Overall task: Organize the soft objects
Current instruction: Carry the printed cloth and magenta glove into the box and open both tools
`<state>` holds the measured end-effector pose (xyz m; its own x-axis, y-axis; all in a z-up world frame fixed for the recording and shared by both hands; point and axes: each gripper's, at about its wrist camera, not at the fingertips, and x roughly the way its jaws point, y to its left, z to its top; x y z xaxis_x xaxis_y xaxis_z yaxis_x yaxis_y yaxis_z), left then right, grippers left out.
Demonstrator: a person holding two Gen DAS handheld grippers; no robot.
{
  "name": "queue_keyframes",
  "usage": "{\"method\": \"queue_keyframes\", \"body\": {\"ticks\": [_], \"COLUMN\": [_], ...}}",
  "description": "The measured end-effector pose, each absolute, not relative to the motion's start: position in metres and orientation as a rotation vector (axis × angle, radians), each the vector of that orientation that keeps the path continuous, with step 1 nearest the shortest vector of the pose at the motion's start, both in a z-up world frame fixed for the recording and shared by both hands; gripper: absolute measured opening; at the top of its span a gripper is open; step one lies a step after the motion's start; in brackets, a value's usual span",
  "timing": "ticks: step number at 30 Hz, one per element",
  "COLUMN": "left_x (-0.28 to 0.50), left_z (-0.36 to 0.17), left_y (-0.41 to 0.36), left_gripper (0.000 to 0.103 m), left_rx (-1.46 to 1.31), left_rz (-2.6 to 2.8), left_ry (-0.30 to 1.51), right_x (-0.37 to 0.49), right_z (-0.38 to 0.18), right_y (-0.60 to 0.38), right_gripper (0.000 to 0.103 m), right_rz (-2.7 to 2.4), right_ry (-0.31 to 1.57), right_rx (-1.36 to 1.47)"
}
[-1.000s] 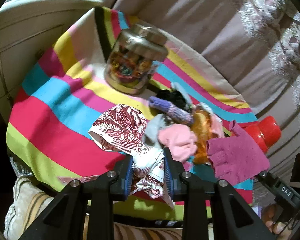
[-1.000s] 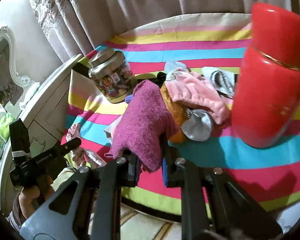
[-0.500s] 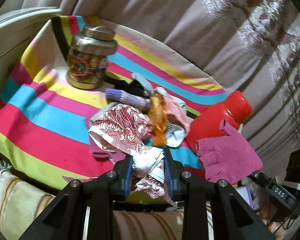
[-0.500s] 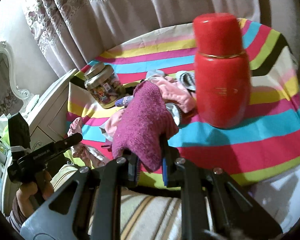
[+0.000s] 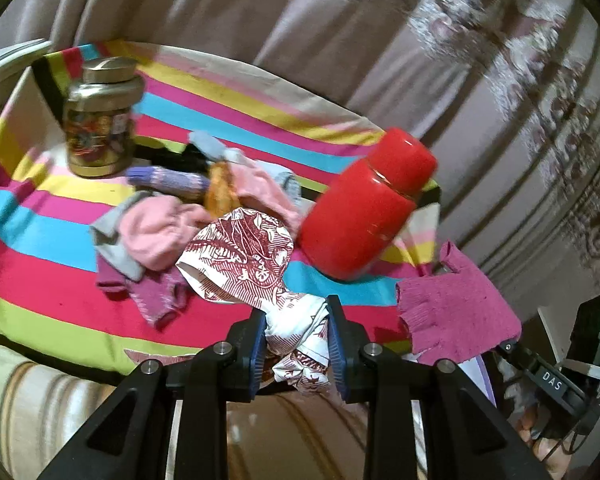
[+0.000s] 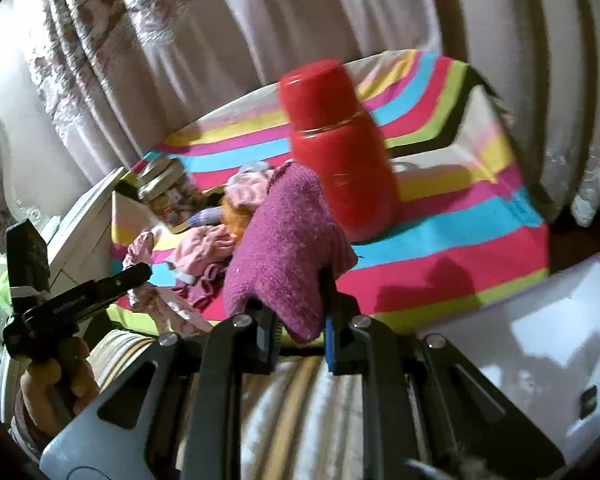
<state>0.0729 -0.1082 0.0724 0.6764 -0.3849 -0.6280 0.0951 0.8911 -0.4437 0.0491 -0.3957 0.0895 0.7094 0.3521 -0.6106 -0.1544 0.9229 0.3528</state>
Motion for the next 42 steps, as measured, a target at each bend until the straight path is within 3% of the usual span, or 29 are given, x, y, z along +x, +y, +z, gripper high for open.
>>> {"method": "queue_keyframes", "body": {"ticks": [25,30,36,40,42], "left_x": [0.038,0.027,0.016,0.012,0.012], "left_z": [0.067,0.063,0.059,0.062,0.063], "left_y": [-0.345,-0.378,-0.396,-0.395,-0.393], "left_gripper": [0.029,0.034,0.058,0.061,0.061], "left_rx": [0.046,0.134,0.238,0.261,0.268], "left_rz": [-0.6,-0.636,-0.642,-0.634,-0.628], "left_ry": [0.94,0.952,0.938,0.928,0.92], "right_x": [-0.028,-0.035,-0.039,-0.04,-0.04], "right_z": [0.067,0.06,0.053,0.049,0.05], "right_y": [-0.535,-0.554,-0.572,-0.578,-0.577], "right_gripper": [0.02,0.02,0.028,0.047,0.049], "right_rz": [-0.164,-0.225,-0.315,-0.336,-0.333], "right_ry": [0.776,0.806,0.848,0.863,0.863], "right_rx": [0.241,0.259,0.278,0.296,0.291]}}
